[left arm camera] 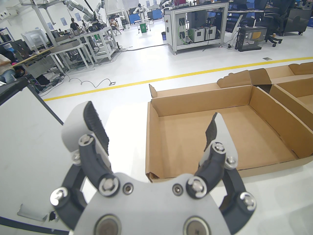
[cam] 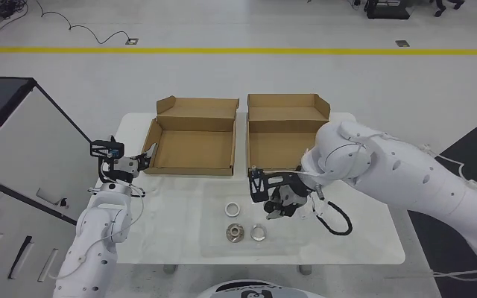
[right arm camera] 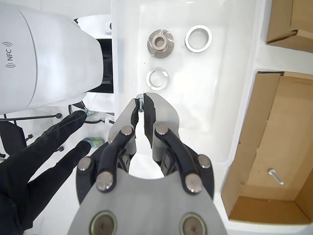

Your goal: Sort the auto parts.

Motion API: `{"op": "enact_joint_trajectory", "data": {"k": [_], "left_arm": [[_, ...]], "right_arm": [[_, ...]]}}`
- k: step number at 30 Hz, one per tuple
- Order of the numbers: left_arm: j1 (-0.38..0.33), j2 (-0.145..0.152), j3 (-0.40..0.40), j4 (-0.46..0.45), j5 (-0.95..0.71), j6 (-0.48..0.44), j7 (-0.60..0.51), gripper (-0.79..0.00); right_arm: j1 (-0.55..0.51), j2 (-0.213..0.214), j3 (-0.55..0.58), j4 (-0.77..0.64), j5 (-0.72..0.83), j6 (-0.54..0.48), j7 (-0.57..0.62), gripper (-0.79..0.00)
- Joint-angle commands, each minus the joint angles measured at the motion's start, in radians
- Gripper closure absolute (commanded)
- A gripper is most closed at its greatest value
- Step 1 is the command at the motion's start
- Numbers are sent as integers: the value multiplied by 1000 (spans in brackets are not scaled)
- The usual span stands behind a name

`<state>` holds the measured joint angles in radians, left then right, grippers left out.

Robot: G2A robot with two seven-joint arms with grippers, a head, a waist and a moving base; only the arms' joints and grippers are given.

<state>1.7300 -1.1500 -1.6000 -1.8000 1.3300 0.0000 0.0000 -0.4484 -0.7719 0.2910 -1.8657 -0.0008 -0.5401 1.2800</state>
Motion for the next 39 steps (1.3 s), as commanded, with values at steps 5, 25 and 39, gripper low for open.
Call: {"op": "enact_joint_trajectory", "data": {"k": [5, 25, 39], "left_arm": [[0, 0, 0, 0, 0, 0, 0, -785], [0, 0, 0, 0, 0, 0, 0, -785], [0, 0, 0, 0, 0, 0, 0, -785]], "right_arm": [[0, 0, 0, 0, 0, 0, 0, 0], [-88, 127, 197, 84, 444, -125, -125, 0], [-33, 140, 159, 53, 676, -207, -207, 0]]}}
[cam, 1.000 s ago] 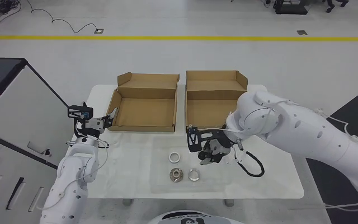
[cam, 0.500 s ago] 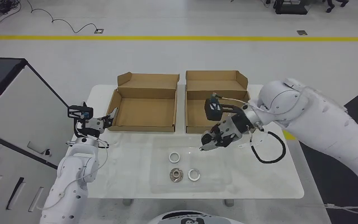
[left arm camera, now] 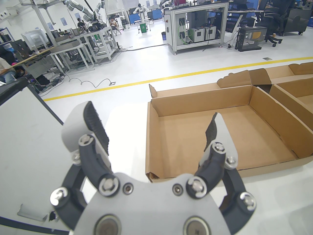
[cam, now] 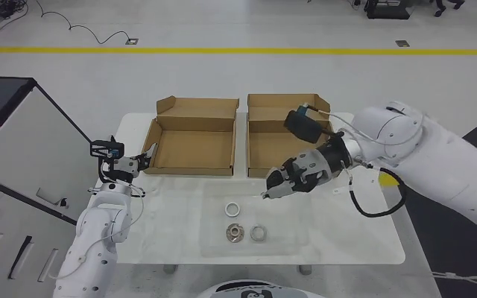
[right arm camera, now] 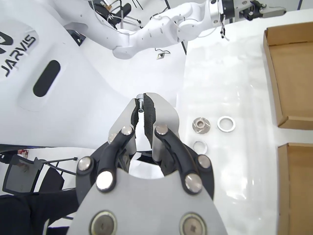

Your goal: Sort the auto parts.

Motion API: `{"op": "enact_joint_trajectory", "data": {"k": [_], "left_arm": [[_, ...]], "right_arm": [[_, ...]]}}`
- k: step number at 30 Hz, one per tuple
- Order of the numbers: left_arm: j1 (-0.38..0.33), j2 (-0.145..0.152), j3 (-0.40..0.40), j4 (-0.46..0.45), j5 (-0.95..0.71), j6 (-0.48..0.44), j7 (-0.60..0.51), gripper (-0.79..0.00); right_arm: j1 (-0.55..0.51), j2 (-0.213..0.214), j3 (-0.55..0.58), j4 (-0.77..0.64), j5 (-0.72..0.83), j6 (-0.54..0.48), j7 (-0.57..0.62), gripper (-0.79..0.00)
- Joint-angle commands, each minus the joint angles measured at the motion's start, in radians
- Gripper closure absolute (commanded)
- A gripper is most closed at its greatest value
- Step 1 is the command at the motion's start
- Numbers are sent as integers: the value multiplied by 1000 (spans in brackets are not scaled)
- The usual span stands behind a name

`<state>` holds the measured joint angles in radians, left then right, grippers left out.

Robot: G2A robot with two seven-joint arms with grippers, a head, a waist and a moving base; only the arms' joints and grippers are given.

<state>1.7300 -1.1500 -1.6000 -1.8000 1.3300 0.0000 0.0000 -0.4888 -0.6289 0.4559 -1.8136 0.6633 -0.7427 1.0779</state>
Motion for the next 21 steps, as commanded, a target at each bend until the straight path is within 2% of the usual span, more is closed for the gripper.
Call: {"op": "enact_joint_trajectory", "data": {"k": [1, 10, 21], "left_arm": [[0, 0, 0, 0, 0, 0, 0, -785], [0, 0, 0, 0, 0, 0, 0, -785], [0, 0, 0, 0, 0, 0, 0, -785]], "right_arm": [[17, -7, -12, 1, 22, -9, -9, 0], [99, -67, -83, 20, 131, -72, -72, 0], [102, -70, -85, 20, 135, -75, -75, 0]]}}
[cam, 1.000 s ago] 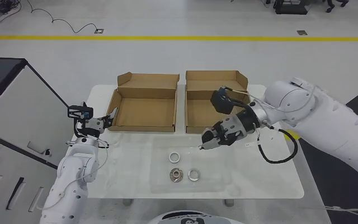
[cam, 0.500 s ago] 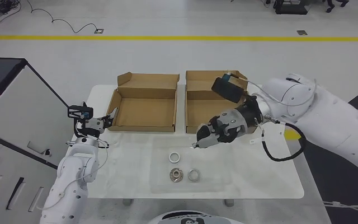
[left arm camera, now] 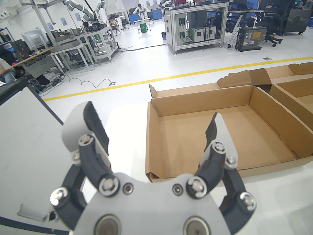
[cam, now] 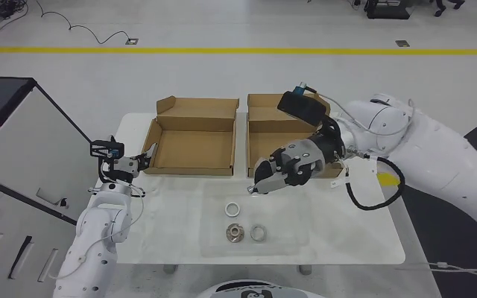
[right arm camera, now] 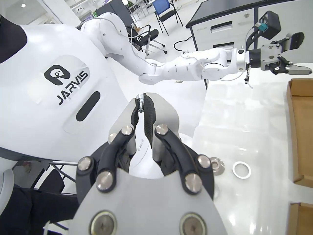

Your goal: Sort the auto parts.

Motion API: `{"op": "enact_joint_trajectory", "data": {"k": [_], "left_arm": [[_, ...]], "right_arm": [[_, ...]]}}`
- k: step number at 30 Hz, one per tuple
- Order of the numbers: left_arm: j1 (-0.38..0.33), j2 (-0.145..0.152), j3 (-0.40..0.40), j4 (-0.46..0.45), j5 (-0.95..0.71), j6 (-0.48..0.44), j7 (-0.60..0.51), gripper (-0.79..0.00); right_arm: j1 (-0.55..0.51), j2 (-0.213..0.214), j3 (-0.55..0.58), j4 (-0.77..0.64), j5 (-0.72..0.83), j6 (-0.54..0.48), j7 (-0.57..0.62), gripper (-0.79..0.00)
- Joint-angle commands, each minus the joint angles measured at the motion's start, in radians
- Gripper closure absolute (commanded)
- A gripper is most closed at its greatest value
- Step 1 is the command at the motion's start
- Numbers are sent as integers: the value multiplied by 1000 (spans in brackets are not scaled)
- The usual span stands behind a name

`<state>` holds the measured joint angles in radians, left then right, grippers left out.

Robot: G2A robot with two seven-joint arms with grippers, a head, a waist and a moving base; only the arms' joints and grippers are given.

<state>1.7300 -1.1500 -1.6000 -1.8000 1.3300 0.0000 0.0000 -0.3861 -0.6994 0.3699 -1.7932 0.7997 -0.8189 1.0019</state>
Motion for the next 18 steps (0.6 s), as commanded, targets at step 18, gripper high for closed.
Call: {"op": "enact_joint_trajectory", "data": {"k": [18], "left_arm": [[0, 0, 0, 0, 0, 0, 0, -785]], "right_arm": [[-36, 1, 35, -11, 66, -18, -39, 0]]}}
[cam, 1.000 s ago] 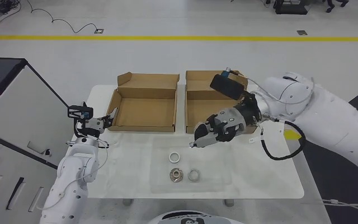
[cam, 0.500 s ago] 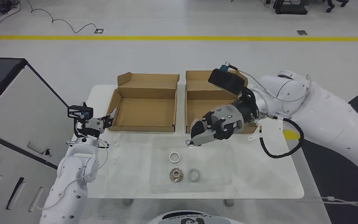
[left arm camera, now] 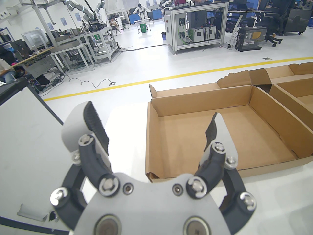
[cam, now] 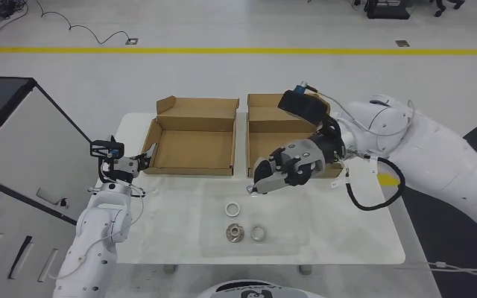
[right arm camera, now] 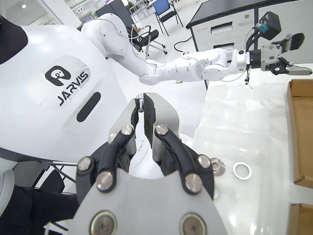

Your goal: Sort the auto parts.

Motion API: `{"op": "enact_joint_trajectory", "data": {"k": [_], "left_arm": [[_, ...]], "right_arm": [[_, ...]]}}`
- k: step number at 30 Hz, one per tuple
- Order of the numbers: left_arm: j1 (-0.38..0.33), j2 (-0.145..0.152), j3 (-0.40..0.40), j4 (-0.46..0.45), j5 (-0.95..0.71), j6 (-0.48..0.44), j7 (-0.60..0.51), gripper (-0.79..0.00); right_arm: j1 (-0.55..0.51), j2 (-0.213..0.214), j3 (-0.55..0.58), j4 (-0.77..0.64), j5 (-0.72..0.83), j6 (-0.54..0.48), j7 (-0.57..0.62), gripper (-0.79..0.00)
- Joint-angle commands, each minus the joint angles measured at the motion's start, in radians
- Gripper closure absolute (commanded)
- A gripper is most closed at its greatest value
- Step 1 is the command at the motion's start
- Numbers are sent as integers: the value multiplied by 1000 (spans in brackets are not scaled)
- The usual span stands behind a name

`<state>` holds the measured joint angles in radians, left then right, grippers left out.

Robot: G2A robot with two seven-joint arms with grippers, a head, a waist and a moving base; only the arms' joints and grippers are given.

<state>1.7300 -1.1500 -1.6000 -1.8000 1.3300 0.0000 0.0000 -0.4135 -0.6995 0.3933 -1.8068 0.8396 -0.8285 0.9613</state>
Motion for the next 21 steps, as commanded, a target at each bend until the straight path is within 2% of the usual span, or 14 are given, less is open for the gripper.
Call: {"op": "enact_joint_trajectory", "data": {"k": [1, 12, 21], "left_arm": [[0, 0, 0, 0, 0, 0, 0, -785], [0, 0, 0, 0, 0, 0, 0, -785], [0, 0, 0, 0, 0, 0, 0, -785]], "right_arm": [[-16, 3, 21, 4, 47, -15, 12, 0], [-113, 2, 150, -83, 269, -20, 11, 0], [-182, -56, 274, -133, 446, 50, 80, 0]]}}
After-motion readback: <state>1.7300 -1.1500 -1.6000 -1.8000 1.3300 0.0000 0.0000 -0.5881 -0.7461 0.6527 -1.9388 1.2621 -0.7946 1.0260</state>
